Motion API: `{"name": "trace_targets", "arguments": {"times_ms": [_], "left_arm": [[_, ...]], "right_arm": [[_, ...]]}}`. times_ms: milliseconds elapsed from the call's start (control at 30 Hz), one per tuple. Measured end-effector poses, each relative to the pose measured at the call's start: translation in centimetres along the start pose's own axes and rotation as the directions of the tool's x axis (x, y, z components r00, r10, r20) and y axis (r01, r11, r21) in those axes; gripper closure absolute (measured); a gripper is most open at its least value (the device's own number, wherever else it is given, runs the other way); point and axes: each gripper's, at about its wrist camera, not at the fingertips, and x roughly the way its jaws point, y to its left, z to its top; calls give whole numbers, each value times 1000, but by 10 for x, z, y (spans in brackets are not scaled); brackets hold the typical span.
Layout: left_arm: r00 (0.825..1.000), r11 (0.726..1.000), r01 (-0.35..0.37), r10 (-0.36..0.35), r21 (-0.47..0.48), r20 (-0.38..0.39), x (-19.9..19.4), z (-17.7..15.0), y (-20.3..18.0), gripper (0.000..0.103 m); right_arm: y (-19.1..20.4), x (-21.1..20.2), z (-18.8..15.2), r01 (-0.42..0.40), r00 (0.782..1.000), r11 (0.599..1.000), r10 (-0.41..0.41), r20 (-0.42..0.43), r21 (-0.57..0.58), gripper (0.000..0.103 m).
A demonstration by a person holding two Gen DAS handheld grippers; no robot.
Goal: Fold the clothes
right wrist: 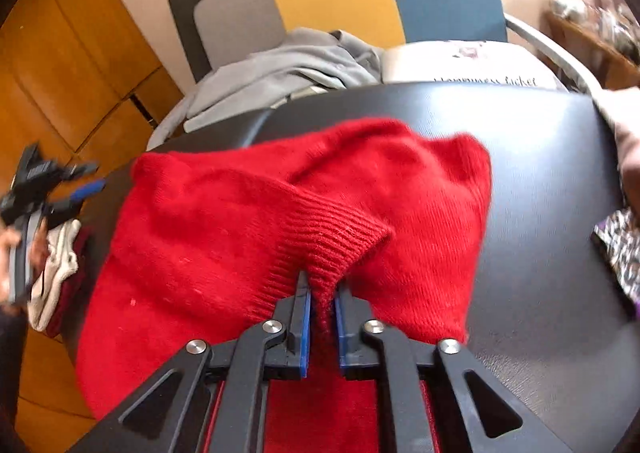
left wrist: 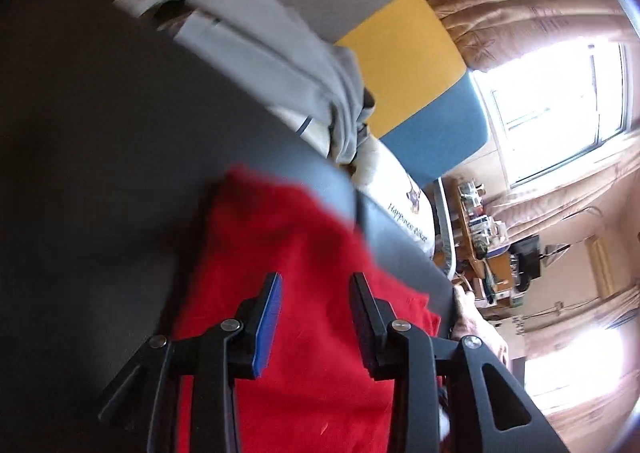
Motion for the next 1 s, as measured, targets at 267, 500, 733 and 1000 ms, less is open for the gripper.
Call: {"name": "trace_targets", "arguments": {"times_ms": [267, 500, 733, 1000], "left_arm": [[991, 979, 128, -122, -157, 52, 4, -56, 60, 57], [980, 959, 160, -126, -235, 155, 16, -46, 65, 61], [968, 957, 163, -109, -240, 224, 10, -38, 70, 98], [945, 957, 210, -146, -202, 293, -15, -65, 66, 94]], "right_arm": [[-31, 2, -5, -218, 976, 945, 207, 68, 243, 54], [-5, 8, 3, -111, 993, 982, 105, 50, 153, 87], [52, -36, 29, 25, 988, 992, -6, 155, -125, 90], [35, -34, 45, 69, 985, 995, -55, 162, -78, 87]]}}
